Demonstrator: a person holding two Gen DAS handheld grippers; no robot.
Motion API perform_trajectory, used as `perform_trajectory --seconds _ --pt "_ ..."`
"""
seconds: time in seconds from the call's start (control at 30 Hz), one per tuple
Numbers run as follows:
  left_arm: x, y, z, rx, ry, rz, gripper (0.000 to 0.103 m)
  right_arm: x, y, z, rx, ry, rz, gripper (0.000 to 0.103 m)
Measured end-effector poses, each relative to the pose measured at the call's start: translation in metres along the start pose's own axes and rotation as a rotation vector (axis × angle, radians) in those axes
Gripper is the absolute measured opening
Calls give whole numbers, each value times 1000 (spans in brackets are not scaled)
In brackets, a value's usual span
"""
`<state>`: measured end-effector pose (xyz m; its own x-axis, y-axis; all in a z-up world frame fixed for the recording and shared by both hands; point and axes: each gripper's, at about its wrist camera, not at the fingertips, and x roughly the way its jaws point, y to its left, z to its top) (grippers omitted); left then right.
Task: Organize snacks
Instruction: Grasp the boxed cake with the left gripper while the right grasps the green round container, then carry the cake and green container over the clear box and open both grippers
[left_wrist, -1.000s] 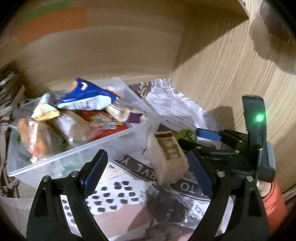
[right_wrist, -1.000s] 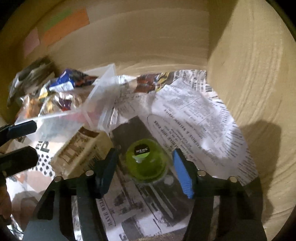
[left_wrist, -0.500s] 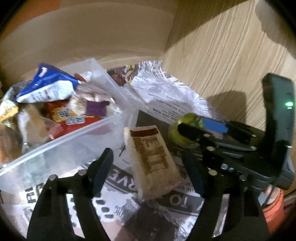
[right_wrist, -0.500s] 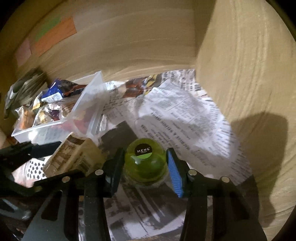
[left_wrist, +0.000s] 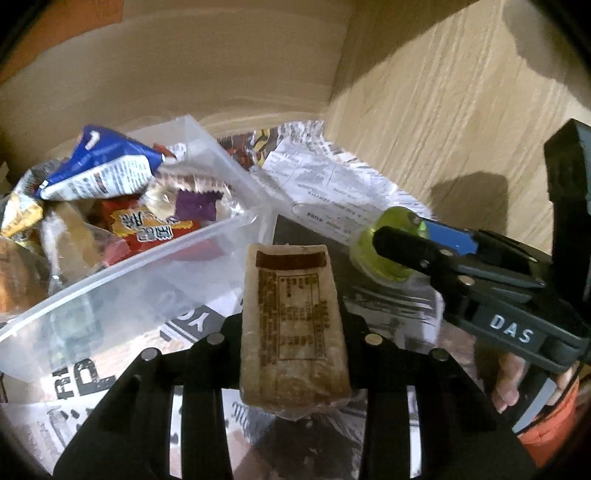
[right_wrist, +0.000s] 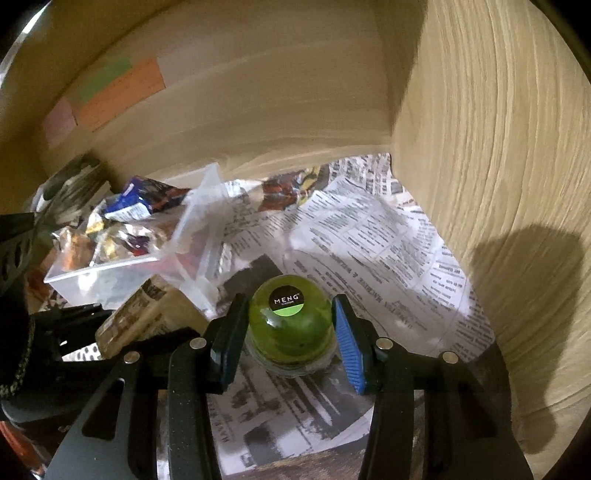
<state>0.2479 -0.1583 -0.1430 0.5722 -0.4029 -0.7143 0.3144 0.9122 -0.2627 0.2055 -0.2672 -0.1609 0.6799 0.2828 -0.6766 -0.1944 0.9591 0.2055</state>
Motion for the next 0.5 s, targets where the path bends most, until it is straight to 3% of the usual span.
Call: perform_trajectory --seconds 0.27,0.5 --pt "-56 -3 4 11 -112 -19 35 -31 23 12 -39 -80 27 43" --pt "-97 16 9 -19 -189 24 35 -47 51 22 -97 -143 69 43"
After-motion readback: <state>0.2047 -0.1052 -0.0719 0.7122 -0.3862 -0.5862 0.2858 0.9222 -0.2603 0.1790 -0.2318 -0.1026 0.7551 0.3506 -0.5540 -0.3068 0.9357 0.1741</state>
